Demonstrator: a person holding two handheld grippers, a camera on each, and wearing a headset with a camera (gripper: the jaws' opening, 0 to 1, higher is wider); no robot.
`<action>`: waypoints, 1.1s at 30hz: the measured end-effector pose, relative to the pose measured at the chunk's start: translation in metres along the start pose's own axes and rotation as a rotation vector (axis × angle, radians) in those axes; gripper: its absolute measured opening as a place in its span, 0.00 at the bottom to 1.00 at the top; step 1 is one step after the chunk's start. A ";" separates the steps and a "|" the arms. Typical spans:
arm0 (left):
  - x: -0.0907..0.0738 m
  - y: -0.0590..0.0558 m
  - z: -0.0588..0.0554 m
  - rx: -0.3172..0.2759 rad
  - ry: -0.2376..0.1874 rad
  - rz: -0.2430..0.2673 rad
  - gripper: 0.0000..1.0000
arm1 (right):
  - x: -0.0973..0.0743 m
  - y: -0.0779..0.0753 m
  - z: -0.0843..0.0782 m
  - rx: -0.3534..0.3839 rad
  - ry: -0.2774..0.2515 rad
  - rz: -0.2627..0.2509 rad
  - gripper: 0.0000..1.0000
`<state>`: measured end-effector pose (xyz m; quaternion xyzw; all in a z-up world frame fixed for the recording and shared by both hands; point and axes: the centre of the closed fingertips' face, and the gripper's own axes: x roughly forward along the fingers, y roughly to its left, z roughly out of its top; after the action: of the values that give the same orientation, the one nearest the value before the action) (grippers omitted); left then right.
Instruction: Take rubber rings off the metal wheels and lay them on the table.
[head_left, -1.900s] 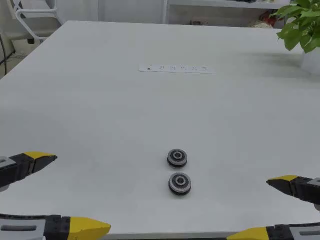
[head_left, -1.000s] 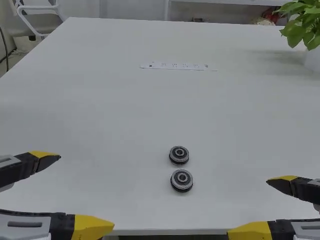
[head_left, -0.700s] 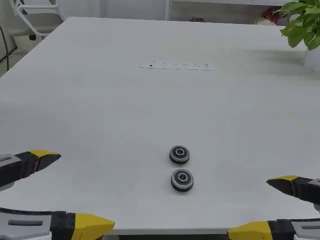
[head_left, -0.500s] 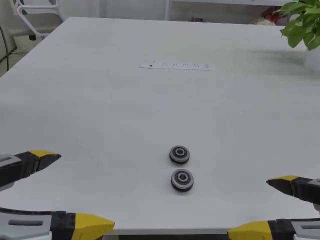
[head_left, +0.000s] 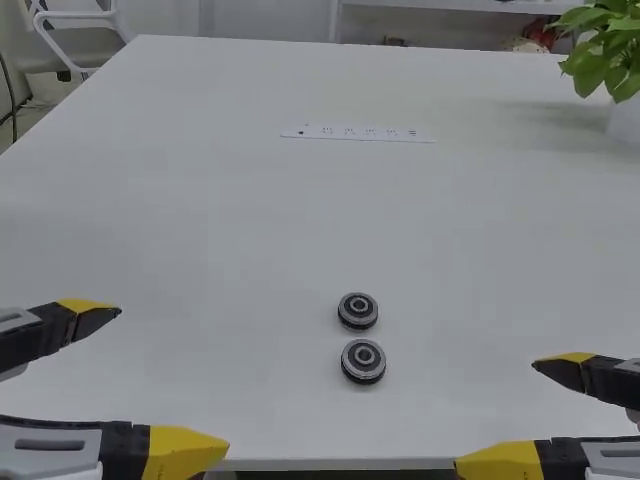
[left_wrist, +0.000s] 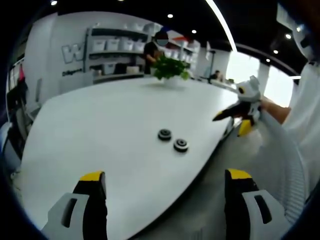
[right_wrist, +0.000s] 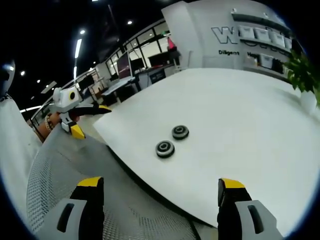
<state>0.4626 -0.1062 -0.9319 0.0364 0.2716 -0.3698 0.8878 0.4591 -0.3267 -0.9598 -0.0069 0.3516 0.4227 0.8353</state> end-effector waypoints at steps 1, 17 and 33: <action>0.000 0.000 0.000 0.000 0.000 0.000 1.00 | 0.000 0.000 0.000 0.001 0.001 0.000 0.95; -0.001 0.000 0.003 -0.002 -0.009 -0.003 1.00 | -0.001 0.000 0.000 -0.003 -0.001 -0.003 0.93; -0.004 -0.002 0.026 0.043 -0.057 -0.035 1.00 | -0.014 0.000 0.018 -0.007 -0.059 0.006 0.89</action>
<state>0.4710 -0.1127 -0.9073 0.0402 0.2388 -0.3921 0.8875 0.4642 -0.3315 -0.9377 0.0035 0.3254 0.4264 0.8440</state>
